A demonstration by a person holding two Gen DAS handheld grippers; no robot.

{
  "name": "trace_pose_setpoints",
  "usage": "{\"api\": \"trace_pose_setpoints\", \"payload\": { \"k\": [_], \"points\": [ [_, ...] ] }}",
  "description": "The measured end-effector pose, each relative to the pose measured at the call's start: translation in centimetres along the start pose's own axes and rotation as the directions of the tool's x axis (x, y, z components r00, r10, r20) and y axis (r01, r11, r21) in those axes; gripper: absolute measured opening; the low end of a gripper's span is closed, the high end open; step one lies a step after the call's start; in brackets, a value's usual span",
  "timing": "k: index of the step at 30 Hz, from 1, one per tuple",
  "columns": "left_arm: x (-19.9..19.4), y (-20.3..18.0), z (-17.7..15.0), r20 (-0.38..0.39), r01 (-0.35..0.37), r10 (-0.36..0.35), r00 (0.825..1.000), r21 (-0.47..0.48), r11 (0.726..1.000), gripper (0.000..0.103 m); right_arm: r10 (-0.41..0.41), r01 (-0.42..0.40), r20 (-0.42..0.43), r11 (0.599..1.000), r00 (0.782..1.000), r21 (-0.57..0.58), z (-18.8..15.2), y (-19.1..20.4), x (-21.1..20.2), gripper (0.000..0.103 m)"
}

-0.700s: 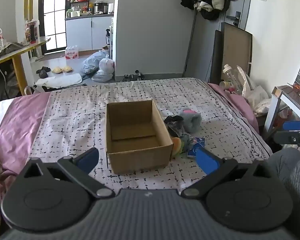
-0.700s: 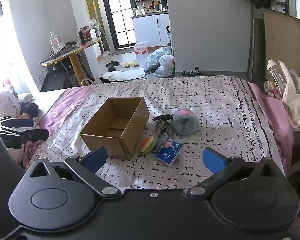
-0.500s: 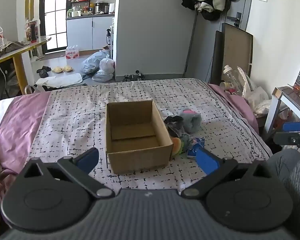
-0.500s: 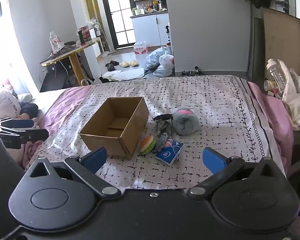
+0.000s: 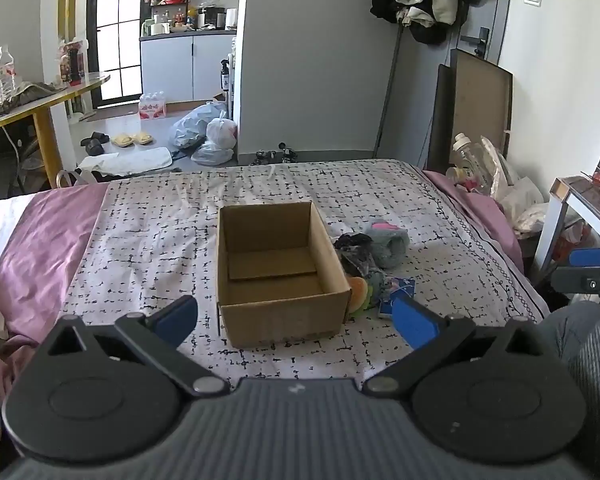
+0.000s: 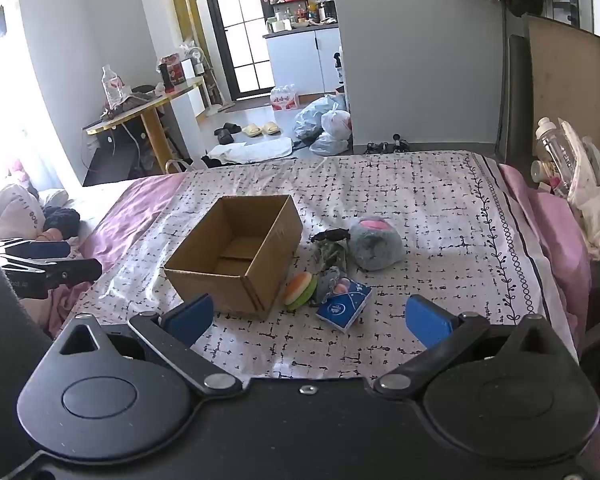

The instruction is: Organize soft objects

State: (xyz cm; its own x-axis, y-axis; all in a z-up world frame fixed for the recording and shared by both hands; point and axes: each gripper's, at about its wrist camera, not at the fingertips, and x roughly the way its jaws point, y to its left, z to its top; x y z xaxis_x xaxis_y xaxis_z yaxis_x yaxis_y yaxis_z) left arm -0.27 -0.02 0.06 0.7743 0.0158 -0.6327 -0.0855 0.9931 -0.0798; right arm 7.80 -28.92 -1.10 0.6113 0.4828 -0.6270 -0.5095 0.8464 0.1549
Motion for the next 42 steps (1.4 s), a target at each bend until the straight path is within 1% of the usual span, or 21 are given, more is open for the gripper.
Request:
{"api": "trace_pose_setpoints", "payload": {
  "k": [3,7,10,14,16,24,35,42],
  "points": [
    [0.05,0.00,-0.10,0.000,-0.001,0.001,1.000,0.000,1.000,0.103,0.019,-0.019,-0.001,0.999,1.000,0.028,-0.01,-0.19,-0.07,0.103],
    [0.10,0.10,-0.13,-0.001,0.000,0.000,1.000,0.000,1.000,0.103,-0.005,0.005,0.001,1.000,1.000,0.002,-0.03,-0.09,-0.13,0.103],
    [0.13,0.15,-0.21,0.001,-0.005,0.005,1.000,0.001,1.000,0.103,0.009,-0.009,-0.004,1.000,1.000,0.007,0.05,0.18,-0.21,0.103],
    [0.15,0.10,-0.19,-0.002,-0.002,0.002,1.000,0.002,1.000,0.103,0.010,-0.010,0.016,1.000,1.000,0.005,0.07,0.39,-0.59,0.103],
    [0.16,0.21,-0.22,-0.006,0.006,-0.006,1.000,0.003,1.000,0.103,0.002,-0.002,0.011,1.000,1.000,0.007,0.11,0.28,-0.45,0.103],
    [0.25,-0.02,-0.25,-0.002,0.002,-0.002,1.000,0.008,1.000,0.103,-0.011,0.011,-0.009,1.000,1.000,0.008,0.12,0.19,-0.24,0.103],
    [-0.01,0.10,-0.22,0.005,-0.006,0.006,1.000,0.005,1.000,0.103,0.020,-0.020,0.000,1.000,1.000,-0.004,0.22,0.71,-0.59,0.103],
    [-0.14,0.06,-0.17,0.007,-0.011,0.011,1.000,0.011,1.000,0.103,0.016,-0.016,-0.004,1.000,1.000,0.003,0.17,0.52,-0.55,0.103]
  ]
}}
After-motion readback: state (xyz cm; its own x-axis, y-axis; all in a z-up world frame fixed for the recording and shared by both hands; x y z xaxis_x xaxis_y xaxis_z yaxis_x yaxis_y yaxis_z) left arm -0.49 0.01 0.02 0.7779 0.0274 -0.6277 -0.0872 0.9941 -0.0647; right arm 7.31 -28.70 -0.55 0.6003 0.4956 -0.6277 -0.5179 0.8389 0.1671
